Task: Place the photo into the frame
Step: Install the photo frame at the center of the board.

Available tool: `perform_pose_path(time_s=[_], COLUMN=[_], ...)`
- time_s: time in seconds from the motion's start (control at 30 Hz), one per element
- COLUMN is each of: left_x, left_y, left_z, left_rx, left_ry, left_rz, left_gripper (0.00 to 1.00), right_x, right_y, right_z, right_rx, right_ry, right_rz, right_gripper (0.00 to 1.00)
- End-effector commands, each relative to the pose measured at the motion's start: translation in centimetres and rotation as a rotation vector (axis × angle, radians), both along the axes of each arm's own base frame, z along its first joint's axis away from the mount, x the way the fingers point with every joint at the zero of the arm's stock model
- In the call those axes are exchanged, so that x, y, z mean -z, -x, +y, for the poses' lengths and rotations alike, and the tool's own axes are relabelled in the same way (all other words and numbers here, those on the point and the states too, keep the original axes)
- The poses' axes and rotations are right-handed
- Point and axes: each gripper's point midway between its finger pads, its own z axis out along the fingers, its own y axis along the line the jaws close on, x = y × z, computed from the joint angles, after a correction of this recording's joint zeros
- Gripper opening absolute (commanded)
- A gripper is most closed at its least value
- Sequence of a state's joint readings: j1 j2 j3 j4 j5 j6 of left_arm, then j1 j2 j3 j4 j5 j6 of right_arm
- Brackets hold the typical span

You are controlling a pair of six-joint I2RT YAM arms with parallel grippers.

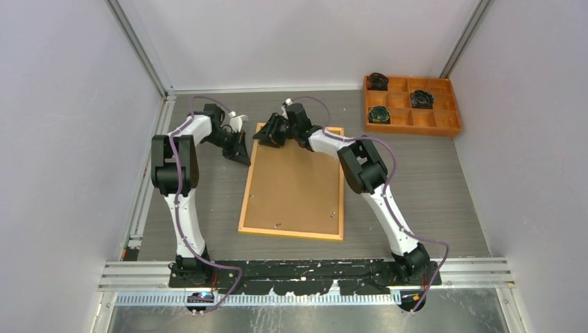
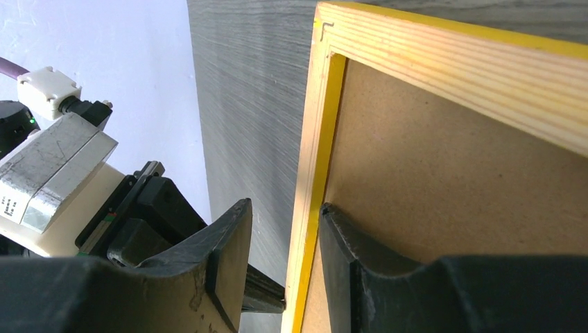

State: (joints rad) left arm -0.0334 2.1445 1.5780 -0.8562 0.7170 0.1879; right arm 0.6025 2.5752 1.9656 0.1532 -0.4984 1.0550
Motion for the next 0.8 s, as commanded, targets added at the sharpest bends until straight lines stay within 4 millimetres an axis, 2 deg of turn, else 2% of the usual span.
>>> perform_pose_path(time_s=[0.0,0.2,0.43,0.53,0.63,0.7,0.77], left_x=[-0.2,-0.1,-0.5,-1.2,-2.0,-2.6,-3.2], left_y=[0.0,0.0,0.2,0.5,0.9,1.4,1.9], left_z=[-0.3,-0.2,-0.2,0.1,1.0,1.8,2.6], left_rx=[0.026,0.028,0.034,0.046,0.059,0.064,0.069], left_ry=[-0.021,-0.027,-0.025,-0.033,-0.050,-0.066,-0.084], left_rz=[-0.041,-0.040,-0.044,-0.053,-0.066,-0.074,-0.090], left_gripper=[0.05,0.05,0.05,0.06,0.09,0.12,0.14], right_x=[0.0,0.0,-1.3,-2.8,-6.0,-8.6,-10.8], right_y=[1.9,2.4,2.1,1.2,-0.2,-1.2,-1.8], right_z=[1.1,1.0,1.3,0.6,-1.0,-3.0,-5.8], right_rx=[-0.103,-0.124,-0.154,-0.144,-0.109,-0.058,0.016], right_ry=[0.002,0.009,0.008,0.021,0.038,0.045,0.063], right_rz=[0.019,0.020,-0.007,-0.039,-0.106,-0.147,-0.190], right_gripper=[0.45,0.45,0.47,0.55,0.62,0.68,0.76])
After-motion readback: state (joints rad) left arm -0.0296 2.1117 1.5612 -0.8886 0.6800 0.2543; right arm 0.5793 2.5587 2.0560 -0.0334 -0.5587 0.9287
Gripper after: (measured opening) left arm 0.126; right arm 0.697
